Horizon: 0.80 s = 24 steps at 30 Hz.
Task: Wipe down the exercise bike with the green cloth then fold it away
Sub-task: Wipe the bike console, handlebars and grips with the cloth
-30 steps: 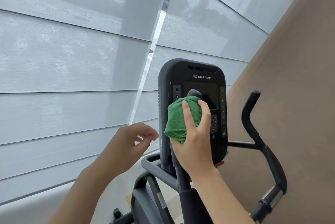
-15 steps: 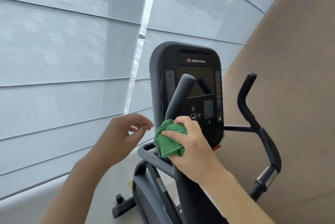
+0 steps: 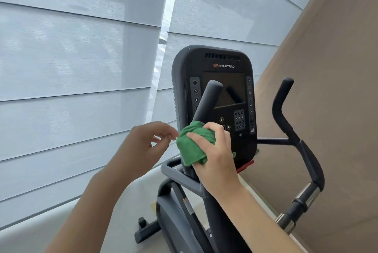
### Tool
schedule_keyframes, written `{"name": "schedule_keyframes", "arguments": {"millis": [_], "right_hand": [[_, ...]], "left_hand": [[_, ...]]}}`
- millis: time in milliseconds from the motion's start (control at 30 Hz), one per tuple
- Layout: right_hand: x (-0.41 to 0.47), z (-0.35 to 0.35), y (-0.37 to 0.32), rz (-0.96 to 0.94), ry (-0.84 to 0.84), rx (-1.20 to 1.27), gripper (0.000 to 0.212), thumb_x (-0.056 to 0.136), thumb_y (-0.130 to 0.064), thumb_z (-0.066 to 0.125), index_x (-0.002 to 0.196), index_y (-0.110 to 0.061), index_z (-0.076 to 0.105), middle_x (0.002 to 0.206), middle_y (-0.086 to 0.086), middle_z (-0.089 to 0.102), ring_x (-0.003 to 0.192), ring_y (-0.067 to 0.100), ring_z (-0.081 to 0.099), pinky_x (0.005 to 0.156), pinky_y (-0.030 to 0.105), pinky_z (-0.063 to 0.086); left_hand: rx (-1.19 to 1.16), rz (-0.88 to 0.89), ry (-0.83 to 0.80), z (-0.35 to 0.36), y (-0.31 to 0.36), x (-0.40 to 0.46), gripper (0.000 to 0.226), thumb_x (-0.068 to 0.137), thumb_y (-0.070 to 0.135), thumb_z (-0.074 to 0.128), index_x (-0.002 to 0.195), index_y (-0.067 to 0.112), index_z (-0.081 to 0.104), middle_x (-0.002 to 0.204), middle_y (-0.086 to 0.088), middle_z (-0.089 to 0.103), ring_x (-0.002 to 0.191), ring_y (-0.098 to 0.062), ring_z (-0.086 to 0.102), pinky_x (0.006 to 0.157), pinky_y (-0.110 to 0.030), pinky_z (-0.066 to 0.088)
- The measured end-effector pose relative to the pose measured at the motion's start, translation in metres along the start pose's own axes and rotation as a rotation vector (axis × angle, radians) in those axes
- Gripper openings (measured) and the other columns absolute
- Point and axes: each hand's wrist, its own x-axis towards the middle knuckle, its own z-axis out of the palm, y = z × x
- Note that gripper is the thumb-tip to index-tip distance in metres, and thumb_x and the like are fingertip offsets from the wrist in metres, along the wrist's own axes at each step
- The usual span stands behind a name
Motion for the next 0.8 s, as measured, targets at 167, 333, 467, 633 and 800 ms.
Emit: {"name": "schedule_keyframes", "arguments": {"millis": [167,333,467,633,800], "right_hand": [[-0.028,-0.032,0.018,0.127,-0.208,0.344,0.041,0.082,-0.025,0.085,0.122,-0.029,0.077,0.13,-0.011,0.047,0.119,0.015,0.059,0.103,0.026,0.05],[-0.049,-0.058,0.023,0.097,-0.333,0.333,0.043,0.08,-0.018,0.088,0.119,-0.033,0.078,0.131,-0.014,0.047,0.119,0.013,0.059,0.101,0.018,0.048],[-0.02,-0.063,0.031,0.135,-0.023,0.321,0.055,0.077,-0.006,0.089,0.126,-0.026,0.075,0.135,-0.007,0.048,0.123,0.012,0.058,0.102,0.02,0.05],[0.043,-0.063,0.03,0.203,0.28,0.352,0.056,0.086,-0.002,0.08,0.138,-0.017,0.066,0.138,0.002,0.047,0.126,0.01,0.053,0.106,0.013,0.043],[0.071,-0.037,0.016,0.234,0.135,0.584,0.075,0.098,-0.017,0.07,0.162,-0.018,0.031,0.155,0.0,0.036,0.136,0.006,0.046,0.109,0.011,0.039]], "left_hand": [[0.007,0.074,-0.035,0.008,0.007,0.013,0.033,0.098,0.004,0.06,0.097,0.033,0.075,0.101,0.016,0.073,0.099,-0.014,0.067,0.088,-0.035,0.058],[0.149,0.276,-0.085,0.008,0.032,0.048,0.034,0.098,0.009,0.062,0.122,0.032,0.068,0.119,0.015,0.062,0.109,-0.012,0.063,0.091,-0.035,0.056],[0.313,0.405,-0.077,0.005,0.057,0.083,0.045,0.096,0.013,0.066,0.136,0.033,0.059,0.134,0.012,0.053,0.114,-0.01,0.059,0.093,-0.038,0.055],[0.496,0.451,-0.149,0.007,0.073,0.107,0.055,0.092,0.019,0.074,0.141,0.033,0.055,0.142,0.014,0.048,0.121,-0.011,0.056,0.095,-0.043,0.056],[0.651,0.445,-0.174,0.002,0.07,0.113,0.06,0.089,0.029,0.079,0.143,0.037,0.053,0.143,0.02,0.049,0.123,-0.009,0.055,0.099,-0.042,0.055]]}}
